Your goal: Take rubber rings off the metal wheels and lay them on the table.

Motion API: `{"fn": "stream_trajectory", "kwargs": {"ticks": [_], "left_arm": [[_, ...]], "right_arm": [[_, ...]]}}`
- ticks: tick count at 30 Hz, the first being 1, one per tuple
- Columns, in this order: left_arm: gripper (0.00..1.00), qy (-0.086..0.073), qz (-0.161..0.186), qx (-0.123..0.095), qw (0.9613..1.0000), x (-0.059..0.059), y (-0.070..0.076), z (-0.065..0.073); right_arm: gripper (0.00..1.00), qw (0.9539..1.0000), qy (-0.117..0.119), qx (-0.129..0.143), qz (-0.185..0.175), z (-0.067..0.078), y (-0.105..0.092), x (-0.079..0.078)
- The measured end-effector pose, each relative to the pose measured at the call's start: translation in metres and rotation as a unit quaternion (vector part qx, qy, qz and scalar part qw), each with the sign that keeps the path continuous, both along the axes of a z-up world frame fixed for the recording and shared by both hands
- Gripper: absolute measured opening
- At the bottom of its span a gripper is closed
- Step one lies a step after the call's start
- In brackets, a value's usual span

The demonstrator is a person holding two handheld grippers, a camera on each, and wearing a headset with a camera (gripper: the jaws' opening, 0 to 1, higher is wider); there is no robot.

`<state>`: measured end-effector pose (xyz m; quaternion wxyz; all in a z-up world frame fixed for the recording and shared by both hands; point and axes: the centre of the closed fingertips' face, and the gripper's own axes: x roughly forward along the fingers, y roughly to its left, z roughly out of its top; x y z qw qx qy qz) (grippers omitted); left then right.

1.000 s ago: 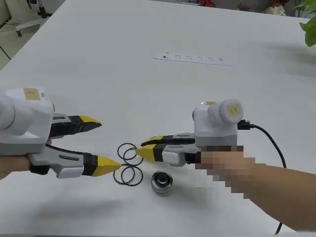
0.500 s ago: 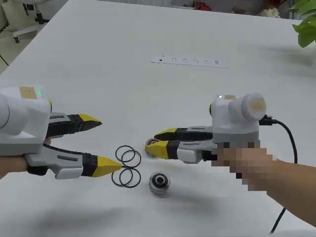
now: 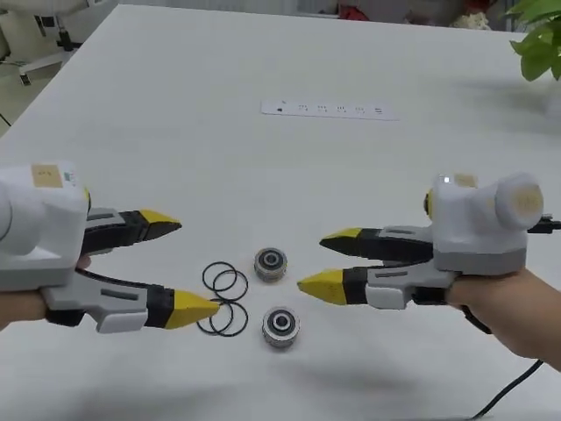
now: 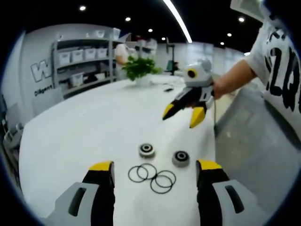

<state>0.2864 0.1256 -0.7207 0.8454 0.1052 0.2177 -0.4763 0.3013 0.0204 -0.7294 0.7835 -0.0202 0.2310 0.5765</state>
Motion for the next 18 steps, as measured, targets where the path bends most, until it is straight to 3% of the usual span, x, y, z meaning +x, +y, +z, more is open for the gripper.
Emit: {"fn": "stream_trajectory", "kwargs": {"ticks": [10,18], "left_arm": [[0.76,-0.007,0.004,0.005,1.0000,-0.006,0.006,0.000],[0.79,-0.011,0.010,0.017,0.9998,-0.013,0.012,-0.007]], "right_arm": [[0.59,0.9994,-0.022,-0.025,-0.010,-0.006,-0.026,-0.012],[0.66,0.9989,-0.022,-0.035,-0.022,-0.013,-0.040,-0.018]]}}
